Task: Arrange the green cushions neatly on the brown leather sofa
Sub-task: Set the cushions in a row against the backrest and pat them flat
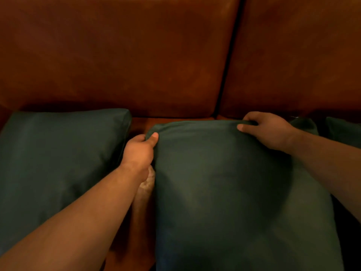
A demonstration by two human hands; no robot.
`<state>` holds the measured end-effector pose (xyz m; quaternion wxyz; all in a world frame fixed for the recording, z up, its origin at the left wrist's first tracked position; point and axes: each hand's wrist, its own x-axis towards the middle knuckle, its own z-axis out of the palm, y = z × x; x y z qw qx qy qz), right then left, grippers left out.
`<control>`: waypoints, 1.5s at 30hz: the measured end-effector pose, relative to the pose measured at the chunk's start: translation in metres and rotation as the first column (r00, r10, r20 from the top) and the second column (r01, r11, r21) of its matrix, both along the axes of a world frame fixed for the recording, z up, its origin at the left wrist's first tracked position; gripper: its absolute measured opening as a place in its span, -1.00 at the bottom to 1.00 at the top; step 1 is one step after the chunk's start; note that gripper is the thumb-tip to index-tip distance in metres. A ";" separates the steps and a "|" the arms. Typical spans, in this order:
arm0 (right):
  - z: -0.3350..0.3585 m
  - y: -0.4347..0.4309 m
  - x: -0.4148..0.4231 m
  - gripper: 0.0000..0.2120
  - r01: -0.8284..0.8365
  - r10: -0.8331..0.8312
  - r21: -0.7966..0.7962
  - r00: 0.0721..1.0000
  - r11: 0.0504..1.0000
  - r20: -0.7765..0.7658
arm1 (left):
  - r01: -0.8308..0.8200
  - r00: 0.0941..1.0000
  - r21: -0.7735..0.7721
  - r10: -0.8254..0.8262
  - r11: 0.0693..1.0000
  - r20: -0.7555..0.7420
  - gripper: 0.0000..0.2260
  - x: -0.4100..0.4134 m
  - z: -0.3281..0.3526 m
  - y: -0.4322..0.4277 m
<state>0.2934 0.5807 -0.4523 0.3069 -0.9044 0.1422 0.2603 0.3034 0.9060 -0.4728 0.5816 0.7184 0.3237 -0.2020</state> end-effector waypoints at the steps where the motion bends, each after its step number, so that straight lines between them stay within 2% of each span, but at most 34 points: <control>1: -0.001 -0.001 -0.001 -0.80 -0.014 0.015 -0.022 1.000 1.000 0.023 | 0.007 0.999 0.052 -0.009 0.999 0.041 -0.85 0.003 0.001 -0.001; 4: -0.003 0.009 0.001 -0.76 -0.062 0.068 -0.059 0.992 0.996 0.105 | 0.023 0.990 0.226 -0.054 0.974 0.129 -0.78 0.022 0.008 -0.001; 6: -0.002 0.010 0.005 -0.66 -0.107 0.115 -0.071 0.986 0.992 0.122 | 0.037 0.981 0.340 -0.098 0.940 0.165 -0.75 0.035 0.012 0.003; 9: -0.001 -0.019 0.002 -0.47 -0.155 0.153 -0.199 0.988 0.968 -0.026 | 0.126 0.975 0.496 -0.200 0.859 0.100 -0.66 0.044 0.013 0.012; 12: -0.004 -0.058 -0.014 -0.45 -0.124 0.099 -0.207 0.987 0.971 -0.125 | 0.297 0.895 0.723 -0.447 0.623 0.017 -0.61 0.037 0.026 0.009; 14: -0.011 -0.072 -0.023 -0.57 0.104 -0.107 -0.051 0.992 0.993 -0.066 | 0.381 0.725 0.815 -0.688 0.436 0.029 -0.50 0.021 0.042 -0.008; 15: -0.016 -0.075 -0.026 -0.64 0.265 -0.263 0.061 0.964 0.962 -0.037 | 0.413 0.623 0.848 -0.782 0.333 0.003 -0.46 0.010 0.049 -0.020; 16: -0.021 -0.077 -0.029 -0.67 0.432 -0.432 0.169 0.901 0.886 -0.039 | 0.436 0.534 0.866 -0.845 0.244 -0.031 -0.41 -0.002 0.056 -0.034; 17: -0.025 -0.077 -0.032 -0.67 0.595 -0.599 0.264 0.797 0.760 -0.071 | 0.450 0.449 0.875 -0.892 0.177 -0.050 -0.37 -0.017 0.060 -0.047; 19: -0.032 -0.075 -0.040 -0.72 0.815 -0.828 0.418 0.518 0.402 -0.213 | 0.474 0.269 0.875 -0.963 0.101 -0.035 -0.31 -0.049 0.058 -0.071; 20: -0.035 -0.073 -0.044 -0.75 0.847 -0.861 0.458 0.426 0.271 -0.278 | 0.491 0.186 0.870 -0.981 0.050 -0.049 -0.28 -0.065 0.052 -0.078; 21: -0.038 -0.072 -0.047 -0.79 0.852 -0.867 0.477 0.394 0.219 -0.306 | 0.499 0.125 0.866 -0.988 -0.017 -0.092 -0.25 -0.078 0.044 -0.083; 22: -0.041 -0.072 -0.047 -0.81 0.842 -0.864 0.492 0.402 0.219 -0.303 | 0.501 0.093 0.861 -0.984 -0.086 -0.152 -0.23 -0.087 0.036 -0.084; 24: -0.045 -0.072 -0.049 -0.83 0.814 -0.862 0.520 0.437 0.258 -0.256 | 0.505 0.083 0.845 -0.964 -0.176 -0.251 -0.20 -0.092 0.025 -0.082; 27: -0.048 -0.067 -0.047 -0.89 0.796 -0.885 0.560 0.410 0.230 -0.219 | 0.549 0.072 0.799 -0.938 -0.246 -0.338 -0.19 -0.083 0.029 -0.086; 29: -0.051 -0.058 -0.048 -0.81 0.797 -0.906 0.570 0.371 0.200 -0.202 | 0.585 0.086 0.761 -0.911 -0.282 -0.403 -0.16 -0.079 0.037 -0.094; 30: -0.051 -0.056 -0.049 -0.72 0.811 -0.916 0.561 0.337 0.165 -0.219 | 0.602 0.122 0.757 -0.907 -0.254 -0.402 -0.14 -0.080 0.041 -0.100; 32: -0.055 -0.059 -0.055 -0.57 0.826 -0.894 0.562 0.271 0.026 -0.357 | 0.619 0.195 0.765 -0.910 -0.175 -0.366 -0.11 -0.084 0.052 -0.118; 33: -0.057 -0.061 -0.060 -0.54 0.821 -0.867 0.571 0.274 -0.015 -0.416 | 0.594 0.198 0.792 -0.929 -0.139 -0.312 -0.11 -0.087 0.055 -0.128; 35: -0.062 -0.063 -0.069 -0.60 0.800 -0.839 0.599 0.343 0.027 -0.422 | 0.535 0.107 0.840 -0.979 -0.090 -0.173 -0.16 -0.097 0.051 -0.146; 37: -0.064 -0.063 -0.072 -0.70 0.780 -0.863 0.616 0.380 0.106 -0.333 | 0.507 -0.002 0.847 -0.983 -0.161 -0.186 -0.22 -0.104 0.038 -0.158; 38: -0.063 -0.064 -0.071 -0.73 0.778 -0.878 0.617 0.374 0.121 -0.300 | 0.506 -0.019 0.838 -0.974 -0.205 -0.226 -0.24 -0.107 0.030 -0.162; 40: -0.062 -0.066 -0.068 -0.73 0.780 -0.887 0.615 0.358 0.112 -0.293 | 0.497 -0.007 0.835 -0.963 -0.237 -0.269 -0.25 -0.109 0.017 -0.165; 43: -0.063 -0.071 -0.065 -0.71 0.791 -0.871 0.611 0.324 0.035 -0.370 | 0.504 -0.003 0.831 -0.962 -0.237 -0.272 -0.25 -0.114 0.013 -0.165; 45: -0.064 -0.072 -0.064 -0.81 0.780 -0.867 0.621 0.358 0.074 -0.346 | 0.488 0.003 0.844 -0.966 -0.223 -0.258 -0.25 -0.118 0.013 -0.161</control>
